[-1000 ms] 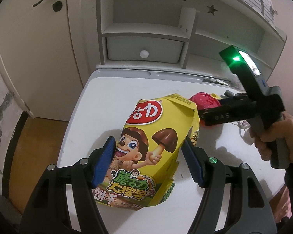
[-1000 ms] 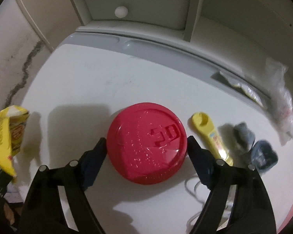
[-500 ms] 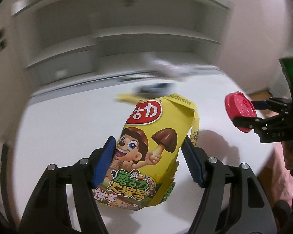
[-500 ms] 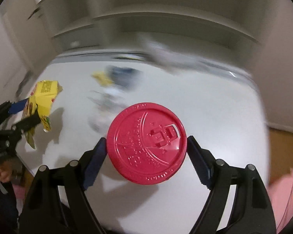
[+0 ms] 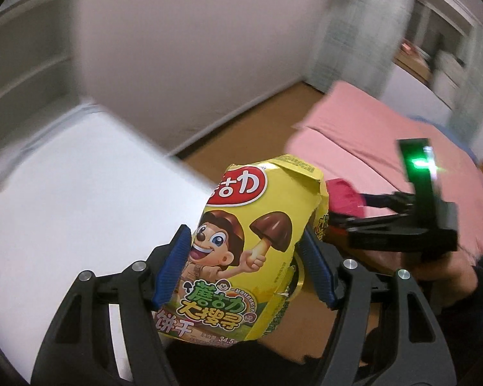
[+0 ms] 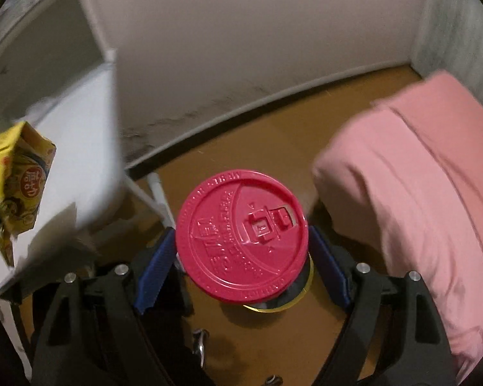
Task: Collect trash
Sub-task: 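Carry the snack bag and red lid over the bin and open both tools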
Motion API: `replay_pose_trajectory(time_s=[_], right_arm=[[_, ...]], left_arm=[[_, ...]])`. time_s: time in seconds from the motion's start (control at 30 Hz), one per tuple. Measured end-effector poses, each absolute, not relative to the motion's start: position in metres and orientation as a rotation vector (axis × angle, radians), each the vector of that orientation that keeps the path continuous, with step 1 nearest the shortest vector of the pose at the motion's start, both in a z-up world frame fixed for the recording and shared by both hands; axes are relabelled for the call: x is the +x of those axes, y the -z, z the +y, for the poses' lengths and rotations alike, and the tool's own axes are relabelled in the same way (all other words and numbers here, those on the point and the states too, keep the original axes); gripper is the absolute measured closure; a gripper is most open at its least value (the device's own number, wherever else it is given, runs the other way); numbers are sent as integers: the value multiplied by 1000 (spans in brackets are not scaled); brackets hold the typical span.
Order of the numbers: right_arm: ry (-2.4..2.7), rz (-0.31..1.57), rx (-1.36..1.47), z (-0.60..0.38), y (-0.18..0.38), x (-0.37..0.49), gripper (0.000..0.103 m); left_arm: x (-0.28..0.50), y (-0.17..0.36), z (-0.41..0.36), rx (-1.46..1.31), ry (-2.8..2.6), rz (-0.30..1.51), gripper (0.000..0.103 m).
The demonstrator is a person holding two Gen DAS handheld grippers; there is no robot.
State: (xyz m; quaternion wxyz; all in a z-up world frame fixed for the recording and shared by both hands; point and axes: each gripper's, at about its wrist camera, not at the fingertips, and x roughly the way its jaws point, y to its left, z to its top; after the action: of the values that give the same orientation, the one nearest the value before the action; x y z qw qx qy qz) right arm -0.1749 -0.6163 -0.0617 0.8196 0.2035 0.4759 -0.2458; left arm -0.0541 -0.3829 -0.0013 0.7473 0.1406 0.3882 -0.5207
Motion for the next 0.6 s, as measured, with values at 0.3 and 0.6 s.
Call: replay_pose_trajectory(time_s=[0.3, 0.6], right_arm=[[580, 1133, 572, -677, 148, -208, 23], [590, 1201, 678, -697, 194, -218, 23]], left_arm=[[-124, 37, -473, 503, 1184, 772, 41], [-123, 82, -513, 509, 1181, 890, 42]])
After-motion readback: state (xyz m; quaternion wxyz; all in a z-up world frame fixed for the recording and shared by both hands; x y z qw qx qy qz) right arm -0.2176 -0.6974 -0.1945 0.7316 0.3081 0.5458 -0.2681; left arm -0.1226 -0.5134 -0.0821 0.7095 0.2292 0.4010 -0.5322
